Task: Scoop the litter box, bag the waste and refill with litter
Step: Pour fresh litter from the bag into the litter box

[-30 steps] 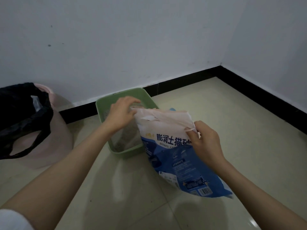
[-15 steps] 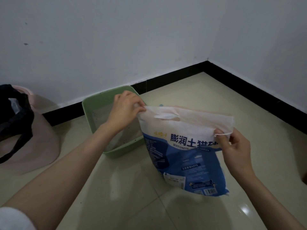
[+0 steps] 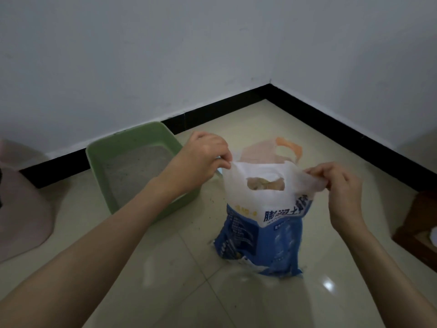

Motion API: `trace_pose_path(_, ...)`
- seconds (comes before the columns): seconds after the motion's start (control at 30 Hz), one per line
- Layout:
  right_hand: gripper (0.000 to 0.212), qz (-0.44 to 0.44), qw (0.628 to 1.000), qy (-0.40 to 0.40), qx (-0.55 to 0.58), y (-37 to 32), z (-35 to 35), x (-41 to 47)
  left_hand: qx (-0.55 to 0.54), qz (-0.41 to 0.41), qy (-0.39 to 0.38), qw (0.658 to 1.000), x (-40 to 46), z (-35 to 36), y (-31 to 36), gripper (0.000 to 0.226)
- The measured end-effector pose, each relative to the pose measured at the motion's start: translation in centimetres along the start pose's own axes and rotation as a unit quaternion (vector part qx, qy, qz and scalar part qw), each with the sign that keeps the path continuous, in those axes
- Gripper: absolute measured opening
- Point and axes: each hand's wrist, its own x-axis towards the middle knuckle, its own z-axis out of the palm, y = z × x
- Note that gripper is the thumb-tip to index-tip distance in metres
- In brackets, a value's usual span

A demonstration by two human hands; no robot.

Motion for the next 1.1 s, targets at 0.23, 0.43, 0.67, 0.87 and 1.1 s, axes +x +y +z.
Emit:
trace_pose_path(0.23,0.064,0.048,0.949,-0.099,-0.296,-3.7,1.6,5.6,-0.027,0.007,-0.02,0.999,0.3,0.7,-0.5,0.02)
trace_pose_path(0.43,0.048,0.12,0.837,-0.299,-0.442,-3.7,5.2,9.0,-0.041,0.031,-0.015,0.999,1.2,1.0,0.2,0.028)
trace_pose_path(0.67,0.016,0.166,0.883,-0.332,-0.286,-2.1,4.8,9.8,0.014,-0.011,-0.007,1.0,1.9,1.4,-0.3,0.028)
trace_pose_path(0.87,0.052,0.316,0.765,-0.538,-0.161,-3.2,3.0,8.9,0.077,-0.027,-0.004,0.997,3.2,3.2,-0.4,0.022)
trace_pose_path(1.1,0.017,0.251,0.795,-0.49,-0.256,-4.2,4.7,6.8,0.058,-0.071,-0.027,0.995,2.9,3.1,0.1,0.017)
